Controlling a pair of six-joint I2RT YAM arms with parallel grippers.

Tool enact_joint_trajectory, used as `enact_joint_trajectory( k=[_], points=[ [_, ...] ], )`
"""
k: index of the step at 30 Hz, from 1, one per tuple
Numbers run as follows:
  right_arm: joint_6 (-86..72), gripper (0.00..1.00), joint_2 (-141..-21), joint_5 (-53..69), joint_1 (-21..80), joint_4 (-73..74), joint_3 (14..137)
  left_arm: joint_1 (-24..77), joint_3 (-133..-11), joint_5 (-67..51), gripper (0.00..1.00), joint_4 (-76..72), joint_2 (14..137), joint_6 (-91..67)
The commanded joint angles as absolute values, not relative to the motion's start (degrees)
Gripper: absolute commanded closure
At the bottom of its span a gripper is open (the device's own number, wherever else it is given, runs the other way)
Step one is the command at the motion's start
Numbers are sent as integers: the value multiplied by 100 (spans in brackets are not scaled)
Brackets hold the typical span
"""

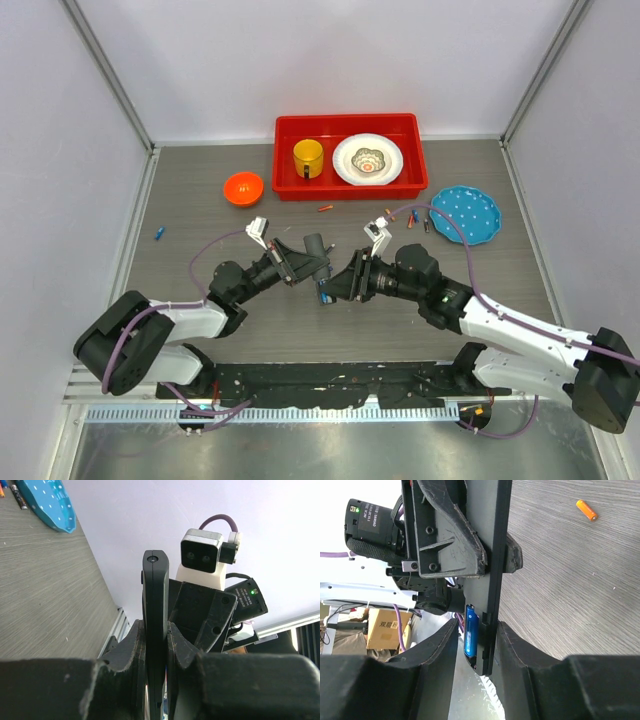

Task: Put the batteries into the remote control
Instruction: Load the battery into the remote control, then pick up the battery from the center of the board.

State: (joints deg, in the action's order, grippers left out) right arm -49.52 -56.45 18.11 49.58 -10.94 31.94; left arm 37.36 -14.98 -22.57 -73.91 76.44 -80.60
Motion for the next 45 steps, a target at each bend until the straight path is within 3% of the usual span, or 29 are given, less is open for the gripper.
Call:
enact_joint_trajectory(
  k=[1, 14, 17, 18, 22, 25, 33, 36, 45],
  points=[
    [-4983, 59, -5695, 1811, 4913, -1459, 3190, 3718, -1521, -2180, 100, -8859, 7488, -8016],
    [-4887, 76, -5924, 1705, 4922, -1248, 3269, 3709, -1477, -2109, 100, -8859, 7462, -7989],
    [-4887, 76, -5941, 1705, 4913, -1222, 3296, 3709, -1477, -2092, 100, -8859, 7462, -7981],
    [-4887, 74, -5933, 1705, 4922, -1213, 3305, 3709, -1468, -2100, 100, -8859, 7462, -7980],
    [-4939, 45, -5854, 1679, 4913, -1134, 3401, 3709, -1459, -2118, 100, -8859, 7479, -7963],
    [-4940, 36, -5704, 1644, 4869, -976, 3550, 3709, -1424, -2109, 100, -8859, 7497, -7937],
    [-4509, 33, -4871, 1170, 4395, 121, 3902, 3709, -1371, -2057, 100, -8851, 7453, -7893],
    [-4238, 34, -4676, 442, 4333, 570, 3858, 3709, -1345, -2039, 100, -8851, 7409, -7884],
    [-3454, 39, -5519, -1465, 4333, 1872, 4008, 3551, -976, -1969, 100, -8755, 7067, -7998]
  ],
)
